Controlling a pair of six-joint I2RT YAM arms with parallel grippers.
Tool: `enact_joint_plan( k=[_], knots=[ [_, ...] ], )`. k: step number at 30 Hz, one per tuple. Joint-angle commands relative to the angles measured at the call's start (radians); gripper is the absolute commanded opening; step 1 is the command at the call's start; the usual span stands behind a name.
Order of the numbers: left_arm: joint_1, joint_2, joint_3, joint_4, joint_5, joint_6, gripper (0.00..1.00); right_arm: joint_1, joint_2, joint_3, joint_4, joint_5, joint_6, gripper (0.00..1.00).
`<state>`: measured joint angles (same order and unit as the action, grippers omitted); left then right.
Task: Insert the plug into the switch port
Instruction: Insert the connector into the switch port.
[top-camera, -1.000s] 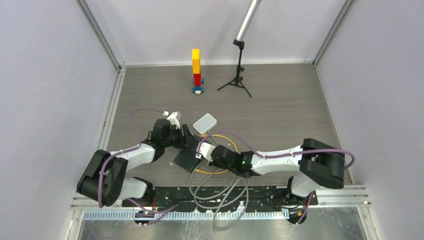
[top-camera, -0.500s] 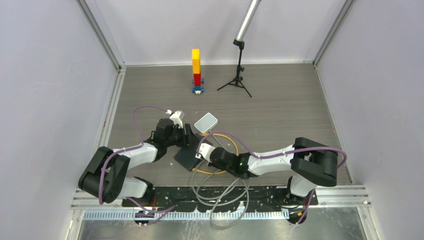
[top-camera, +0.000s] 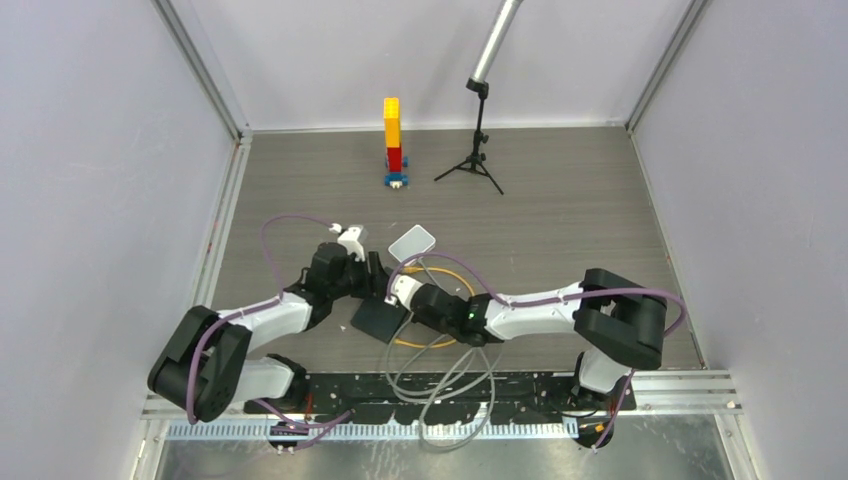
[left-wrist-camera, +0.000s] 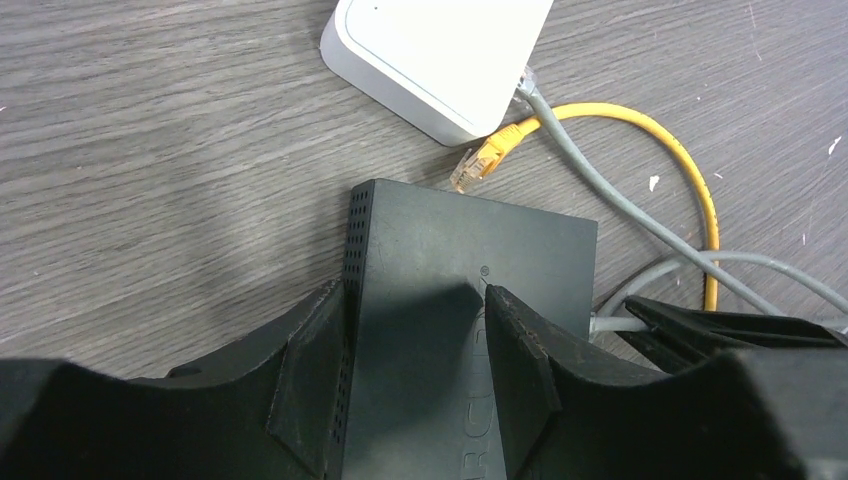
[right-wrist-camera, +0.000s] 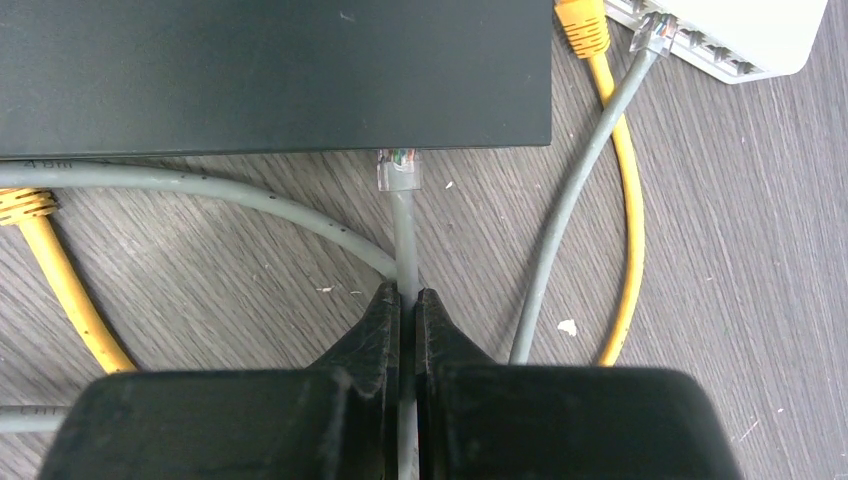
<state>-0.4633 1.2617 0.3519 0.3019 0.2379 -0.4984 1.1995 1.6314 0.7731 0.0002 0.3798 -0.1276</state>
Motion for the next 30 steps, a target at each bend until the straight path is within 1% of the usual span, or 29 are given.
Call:
enact_joint_plan(
  k=[1,3,7,10,13,16,22,30],
  knots=[
    [-0.071,0.005,-0.016,0.022,0.282,-0.051,0.53,-0.018,-0.034,0.098,0.238,-0.055,-0.032,0.0],
    [-0.072,0.02,-0.016,0.043,0.294,-0.051,0.52,-0.03,-0.029,0.097,0.243,-0.083,-0.061,0.01],
    [-0.072,0.041,-0.016,0.073,0.32,-0.046,0.52,-0.041,-0.02,0.048,0.332,-0.168,-0.124,0.01],
    [-0.074,0.05,-0.013,0.082,0.338,-0.036,0.52,-0.045,-0.015,0.03,0.373,-0.196,-0.158,0.0],
    [-0.074,0.054,-0.01,0.087,0.358,-0.026,0.52,-0.059,-0.001,0.037,0.37,-0.186,-0.188,0.0],
    [-0.074,0.059,-0.009,0.093,0.378,-0.014,0.52,-0.079,0.004,0.052,0.336,-0.214,-0.225,0.01],
    [-0.073,0.06,-0.005,0.09,0.403,0.005,0.52,-0.107,0.009,0.028,0.356,-0.23,-0.322,0.0],
    [-0.073,0.038,-0.013,0.077,0.379,0.011,0.52,-0.118,-0.014,0.001,0.321,-0.16,-0.33,0.01]
  ],
)
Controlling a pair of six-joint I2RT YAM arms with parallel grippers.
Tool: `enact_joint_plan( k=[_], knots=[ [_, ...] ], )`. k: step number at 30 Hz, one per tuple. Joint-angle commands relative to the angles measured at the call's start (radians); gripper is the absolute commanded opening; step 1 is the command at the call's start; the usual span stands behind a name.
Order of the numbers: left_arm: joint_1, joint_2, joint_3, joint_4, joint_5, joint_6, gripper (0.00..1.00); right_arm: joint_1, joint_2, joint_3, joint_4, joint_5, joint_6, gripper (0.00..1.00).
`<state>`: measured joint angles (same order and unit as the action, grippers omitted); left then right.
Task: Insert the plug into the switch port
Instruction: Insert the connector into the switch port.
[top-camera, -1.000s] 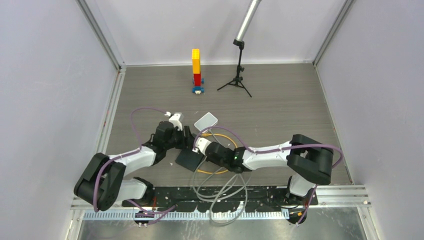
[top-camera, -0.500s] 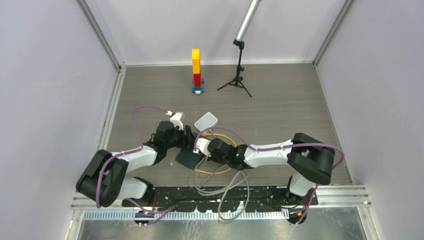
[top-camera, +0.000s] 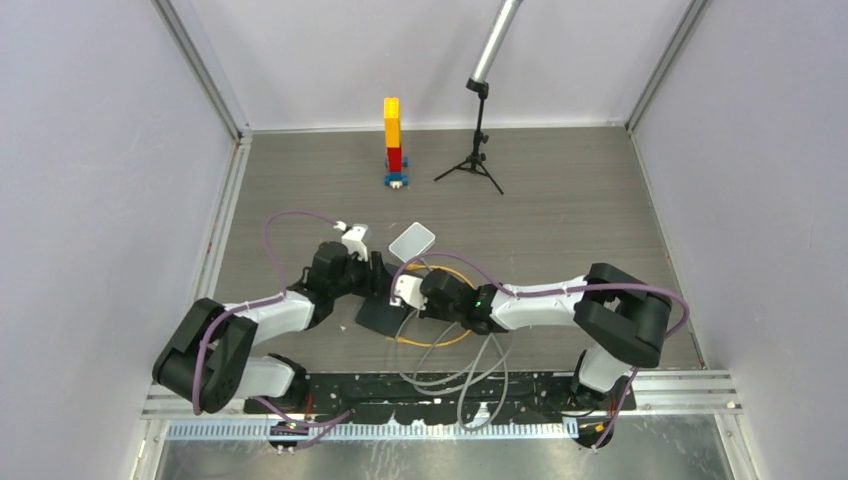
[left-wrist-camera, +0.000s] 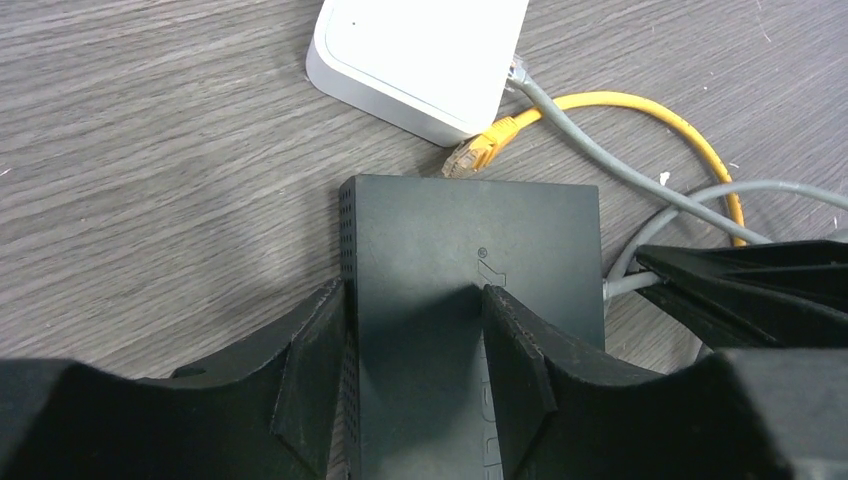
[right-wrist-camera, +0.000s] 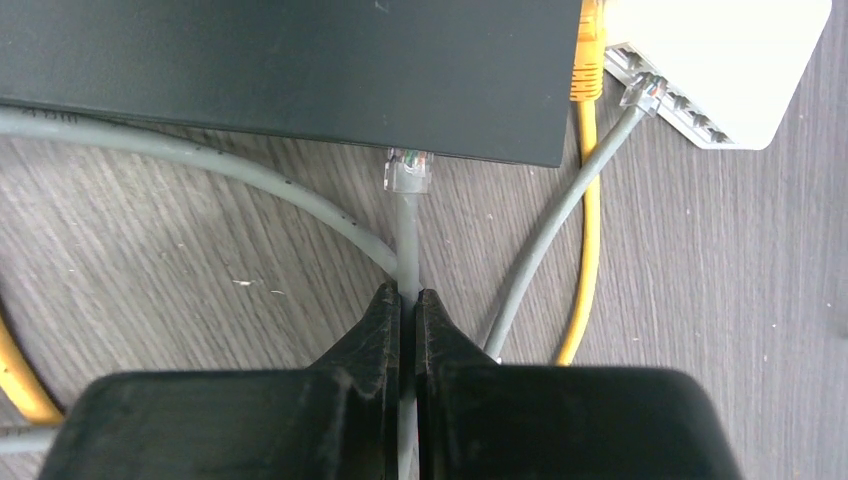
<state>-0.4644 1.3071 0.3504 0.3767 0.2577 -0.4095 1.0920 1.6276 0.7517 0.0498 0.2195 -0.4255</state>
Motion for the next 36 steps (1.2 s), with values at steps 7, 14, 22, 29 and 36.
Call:
enact_joint_plan(
  k=[7,14,22,29,36],
  knots=[
    [-0.067,-0.029,-0.023,-0.005,0.301,-0.089,0.51,-0.011,-0.069,-0.01,0.202,-0.016,0.007,0.0],
    [-0.05,-0.077,-0.031,-0.01,0.25,-0.109,0.59,-0.009,-0.102,-0.034,0.166,-0.047,0.034,0.0],
    [-0.043,-0.083,-0.033,0.009,0.193,-0.14,0.7,0.034,-0.137,-0.038,0.167,-0.094,0.079,0.0],
    [-0.043,-0.065,-0.045,0.008,0.124,-0.17,0.71,0.058,-0.143,-0.045,0.153,-0.074,0.103,0.01],
    [-0.043,0.035,-0.026,0.059,0.177,-0.152,0.72,0.058,-0.125,-0.054,0.194,-0.082,0.08,0.0]
  ],
)
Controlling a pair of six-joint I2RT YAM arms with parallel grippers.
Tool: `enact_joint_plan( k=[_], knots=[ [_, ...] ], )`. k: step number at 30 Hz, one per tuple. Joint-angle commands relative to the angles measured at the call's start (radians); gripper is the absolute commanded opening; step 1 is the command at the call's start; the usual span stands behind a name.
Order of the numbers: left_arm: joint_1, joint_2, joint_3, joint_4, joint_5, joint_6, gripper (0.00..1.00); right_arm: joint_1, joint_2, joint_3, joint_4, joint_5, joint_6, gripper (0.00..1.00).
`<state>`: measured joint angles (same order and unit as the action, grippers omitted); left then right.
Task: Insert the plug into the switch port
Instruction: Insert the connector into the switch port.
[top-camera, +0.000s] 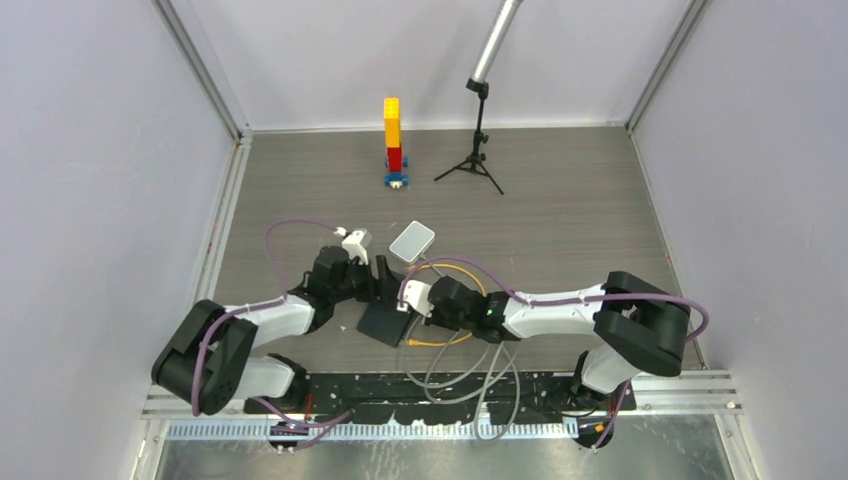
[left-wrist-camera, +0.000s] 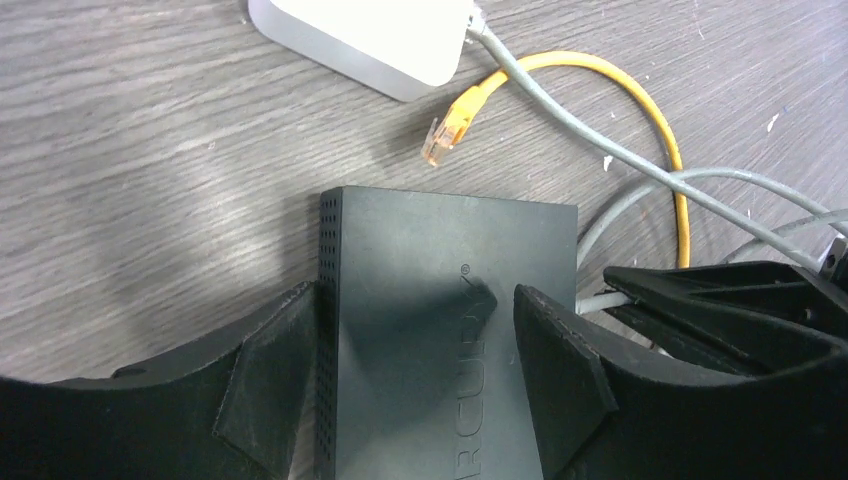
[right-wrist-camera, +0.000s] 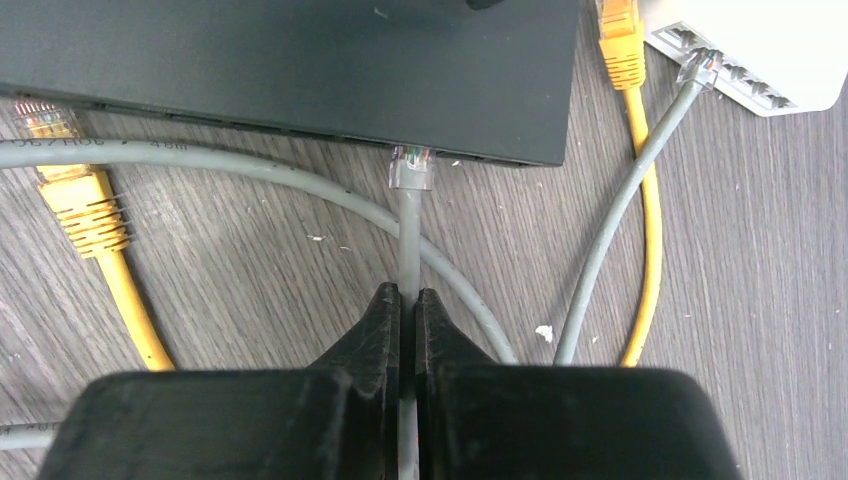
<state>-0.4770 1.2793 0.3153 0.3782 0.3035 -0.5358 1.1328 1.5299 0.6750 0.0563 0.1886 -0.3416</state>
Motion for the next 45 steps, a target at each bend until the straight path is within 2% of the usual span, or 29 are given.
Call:
enact_joint_plan(
  k=[1,5,13,21,37,42,45],
  knots=[
    [-0.03,0.081,0.012,0.069,0.141,-0.027,0.72,0.017,-0.02,0.026,0.188,-0.052,-0.007,0.0],
    [-0.033,0.129,0.011,0.14,0.221,-0.023,0.66,0.017,-0.003,0.032,0.216,-0.054,-0.023,0.01],
    [-0.074,0.114,-0.002,0.137,0.262,-0.017,0.58,0.005,0.066,0.089,0.255,0.001,-0.013,0.0],
    [-0.114,0.108,0.001,0.132,0.266,-0.012,0.57,-0.014,0.144,0.141,0.328,0.031,0.009,0.0],
    [-0.182,0.192,0.035,0.216,0.359,-0.016,0.55,-0.034,0.21,0.191,0.428,-0.083,-0.044,0.0],
    [-0.186,0.18,0.031,0.216,0.342,-0.02,0.55,-0.033,0.215,0.211,0.422,-0.085,-0.037,0.01],
    [-0.186,0.141,0.022,0.173,0.273,-0.018,0.54,-0.033,0.181,0.198,0.366,-0.059,-0.022,0.0]
  ],
)
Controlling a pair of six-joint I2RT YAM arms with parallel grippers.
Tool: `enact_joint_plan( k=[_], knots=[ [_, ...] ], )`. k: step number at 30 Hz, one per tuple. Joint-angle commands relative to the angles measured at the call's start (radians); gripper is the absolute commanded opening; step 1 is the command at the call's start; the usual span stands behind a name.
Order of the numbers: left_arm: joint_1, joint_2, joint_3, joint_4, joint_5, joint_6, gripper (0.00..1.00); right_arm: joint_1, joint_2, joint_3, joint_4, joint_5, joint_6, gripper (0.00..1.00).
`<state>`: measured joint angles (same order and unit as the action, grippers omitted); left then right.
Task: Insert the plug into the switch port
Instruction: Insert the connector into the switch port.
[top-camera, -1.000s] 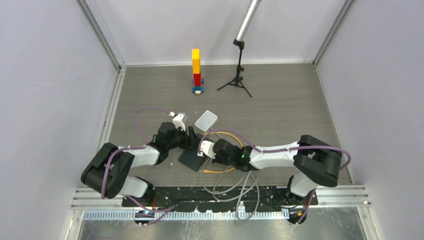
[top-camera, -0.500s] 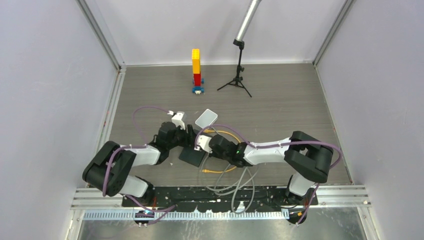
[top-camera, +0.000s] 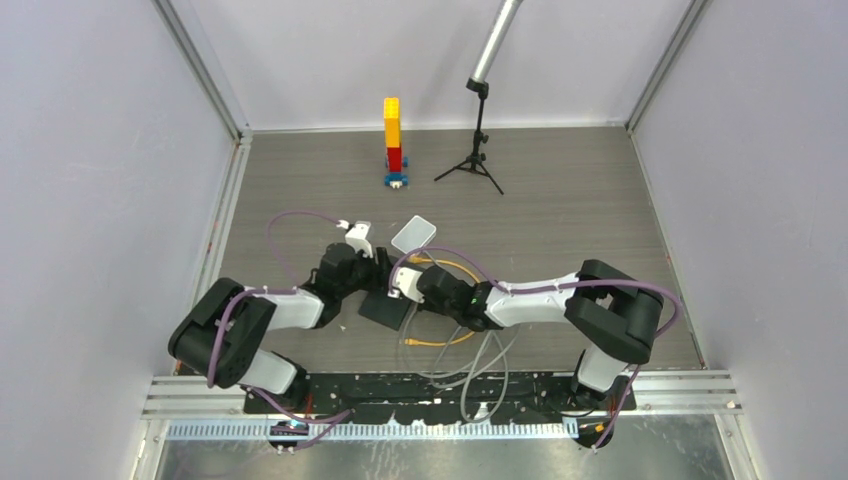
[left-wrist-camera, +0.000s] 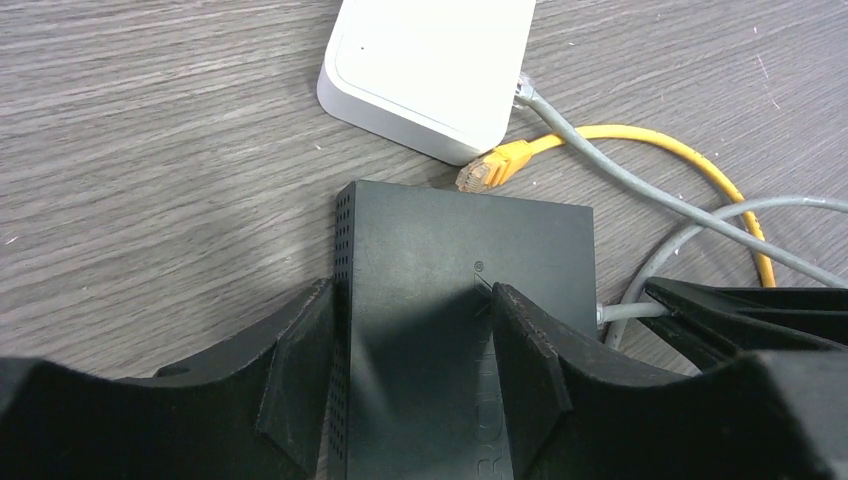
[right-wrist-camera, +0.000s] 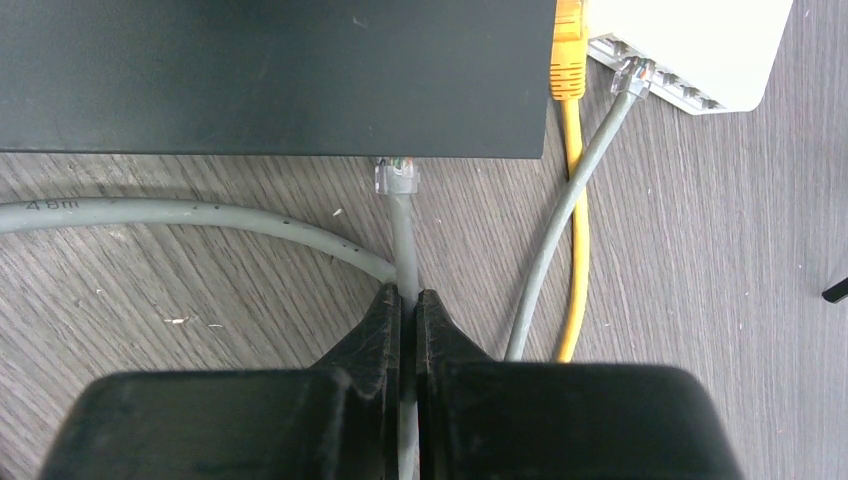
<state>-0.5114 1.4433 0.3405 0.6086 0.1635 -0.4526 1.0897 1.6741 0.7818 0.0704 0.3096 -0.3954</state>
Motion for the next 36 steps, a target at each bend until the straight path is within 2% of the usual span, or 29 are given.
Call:
enact_joint_plan(
  k=[1,6,12,15,19,23,28,32,36],
  knots=[
    [-0.152,-0.039,-0.004,-0.083,0.378,-0.099,0.54,0.01,0.019,0.074,0.332,-0.171,0.036,0.0],
    [-0.147,-0.15,-0.012,-0.195,0.187,-0.091,0.57,0.013,-0.089,0.022,0.159,-0.168,0.07,0.01],
    [-0.127,-0.363,-0.04,-0.36,-0.037,-0.102,0.62,0.022,-0.246,0.016,-0.028,-0.176,0.071,0.01],
    [-0.122,-0.485,-0.038,-0.452,-0.117,-0.099,0.64,0.022,-0.279,0.063,-0.171,-0.188,0.055,0.0],
    [-0.118,-0.578,-0.028,-0.544,-0.155,-0.082,0.66,0.029,-0.313,0.086,-0.285,-0.198,0.046,0.01],
    [-0.115,-0.622,-0.024,-0.598,-0.213,-0.086,0.68,0.045,-0.346,0.031,-0.279,-0.175,0.04,0.01],
    [-0.116,-0.641,-0.031,-0.606,-0.23,-0.102,0.68,0.076,-0.351,-0.082,-0.161,-0.109,0.068,0.01],
    [-0.115,-0.641,-0.023,-0.606,-0.219,-0.099,0.69,0.108,-0.329,-0.078,-0.161,-0.053,0.102,0.01],
    [-0.115,-0.637,0.004,-0.606,-0.172,-0.07,0.77,0.119,-0.345,-0.067,-0.18,-0.057,0.13,0.01]
  ],
)
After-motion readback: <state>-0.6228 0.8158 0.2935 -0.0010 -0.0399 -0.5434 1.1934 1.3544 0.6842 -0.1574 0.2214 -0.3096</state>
